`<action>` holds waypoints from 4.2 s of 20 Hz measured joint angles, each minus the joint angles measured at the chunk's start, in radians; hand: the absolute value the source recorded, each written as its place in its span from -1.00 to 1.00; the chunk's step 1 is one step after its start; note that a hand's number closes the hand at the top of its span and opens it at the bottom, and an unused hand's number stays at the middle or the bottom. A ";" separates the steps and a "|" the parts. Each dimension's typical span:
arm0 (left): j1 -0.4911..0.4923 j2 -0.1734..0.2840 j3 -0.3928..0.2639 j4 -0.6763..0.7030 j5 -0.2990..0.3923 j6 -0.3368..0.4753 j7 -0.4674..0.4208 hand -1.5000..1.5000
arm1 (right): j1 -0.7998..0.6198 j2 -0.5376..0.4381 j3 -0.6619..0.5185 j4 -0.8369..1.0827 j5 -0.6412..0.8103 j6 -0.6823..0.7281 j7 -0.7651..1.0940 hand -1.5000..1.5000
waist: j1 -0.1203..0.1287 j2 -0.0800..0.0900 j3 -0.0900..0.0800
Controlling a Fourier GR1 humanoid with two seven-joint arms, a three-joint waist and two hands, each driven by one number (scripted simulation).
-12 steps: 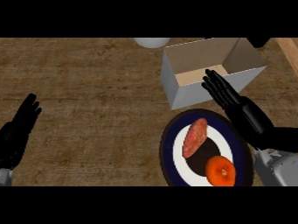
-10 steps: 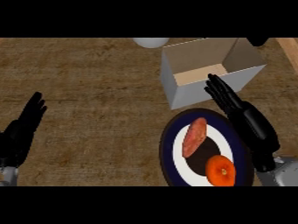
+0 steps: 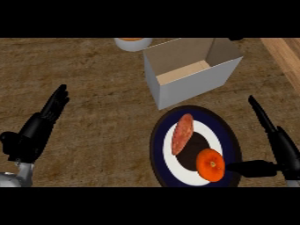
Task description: Pick the squash from the plate and place it in the cardboard box
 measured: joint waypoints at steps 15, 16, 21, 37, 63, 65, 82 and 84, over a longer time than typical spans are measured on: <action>-0.064 -0.057 -0.085 -0.003 -0.061 -0.006 0.024 0.00 | 0.436 -0.266 0.147 -0.538 0.709 -0.109 0.412 -1.00 | 0.044 0.011 0.000; -0.066 -0.068 -0.096 0.000 -0.071 -0.003 0.020 0.00 | 0.463 -0.272 0.165 -0.588 0.728 -0.078 0.456 -1.00 | 0.051 0.013 0.000; -0.108 -0.087 -0.103 0.018 -0.078 -0.022 0.031 0.00 | 0.486 -0.249 0.255 -0.699 0.773 0.068 0.668 -1.00 | 0.088 0.021 0.002; -0.161 -0.178 -0.058 0.083 -0.146 -0.094 0.029 0.00 | 0.255 0.043 0.401 -0.645 0.853 0.320 0.978 -1.00 | 0.125 0.026 0.007; -0.119 -0.281 0.046 0.058 -0.266 -0.203 0.047 0.00 | 0.227 0.224 0.328 -0.361 0.926 0.345 0.829 -1.00 | 0.127 0.026 0.008; -0.131 -0.277 0.067 0.043 -0.256 -0.221 0.072 0.00 | 0.230 0.227 0.316 -0.332 0.923 0.333 0.803 -1.00 | 0.127 0.026 0.008; -0.119 -0.327 0.110 0.039 -0.305 -0.265 0.067 0.00 | 0.222 0.267 0.256 -0.182 0.982 0.330 0.712 1.00 | 0.122 0.016 -0.001; -0.114 -0.330 0.110 0.035 -0.310 -0.269 0.066 0.00 | 0.231 0.245 0.245 -0.184 0.978 0.323 0.679 1.00 | 0.122 0.014 -0.003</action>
